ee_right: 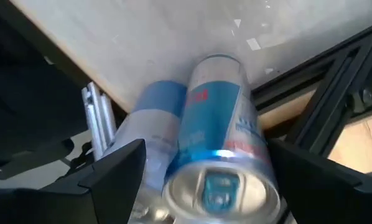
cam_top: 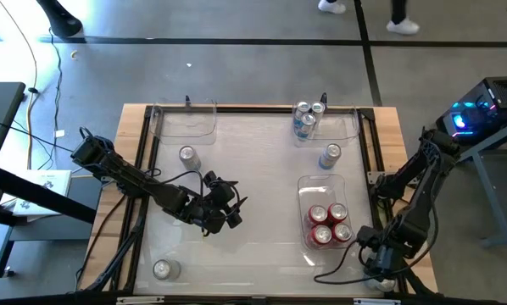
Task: Sort soda cans
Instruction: Put the bottom blue soda can into the top right transparent bin
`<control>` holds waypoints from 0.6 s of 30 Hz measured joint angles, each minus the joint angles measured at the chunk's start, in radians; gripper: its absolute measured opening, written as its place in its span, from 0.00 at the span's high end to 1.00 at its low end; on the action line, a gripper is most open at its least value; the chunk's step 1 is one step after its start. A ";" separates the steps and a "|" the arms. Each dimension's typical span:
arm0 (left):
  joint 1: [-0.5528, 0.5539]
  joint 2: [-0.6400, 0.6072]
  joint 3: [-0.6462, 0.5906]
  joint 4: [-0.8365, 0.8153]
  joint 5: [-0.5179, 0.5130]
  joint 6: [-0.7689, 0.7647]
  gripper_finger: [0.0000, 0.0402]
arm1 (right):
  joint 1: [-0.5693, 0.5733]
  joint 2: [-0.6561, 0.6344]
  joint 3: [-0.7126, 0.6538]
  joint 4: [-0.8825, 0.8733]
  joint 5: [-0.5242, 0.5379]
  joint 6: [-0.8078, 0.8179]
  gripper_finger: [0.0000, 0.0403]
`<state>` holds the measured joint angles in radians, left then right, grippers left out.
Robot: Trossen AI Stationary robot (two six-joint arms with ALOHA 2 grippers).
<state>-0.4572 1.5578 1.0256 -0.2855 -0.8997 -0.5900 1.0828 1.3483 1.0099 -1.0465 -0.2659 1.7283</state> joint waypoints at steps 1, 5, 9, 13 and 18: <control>0.000 0.000 0.000 0.000 0.000 0.000 0.33 | 0.000 0.000 -0.011 0.000 -0.010 -0.001 0.18; 0.000 0.000 0.000 0.000 0.000 0.000 0.33 | 0.000 0.000 -0.038 0.000 -0.050 -0.021 0.20; 0.000 0.000 0.001 0.000 0.000 0.000 0.33 | -0.001 0.000 -0.038 0.001 -0.057 -0.059 0.29; 0.000 0.000 0.001 0.000 0.000 0.000 0.33 | -0.018 0.000 -0.032 -0.014 -0.055 -0.089 0.47; 0.000 0.000 0.001 0.000 0.000 0.000 0.33 | -0.070 0.002 0.073 -0.161 -0.018 -0.140 0.48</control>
<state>-0.4572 1.5578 1.0264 -0.2858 -0.9001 -0.5900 1.0129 1.3502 1.0824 -1.2071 -0.2843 1.5882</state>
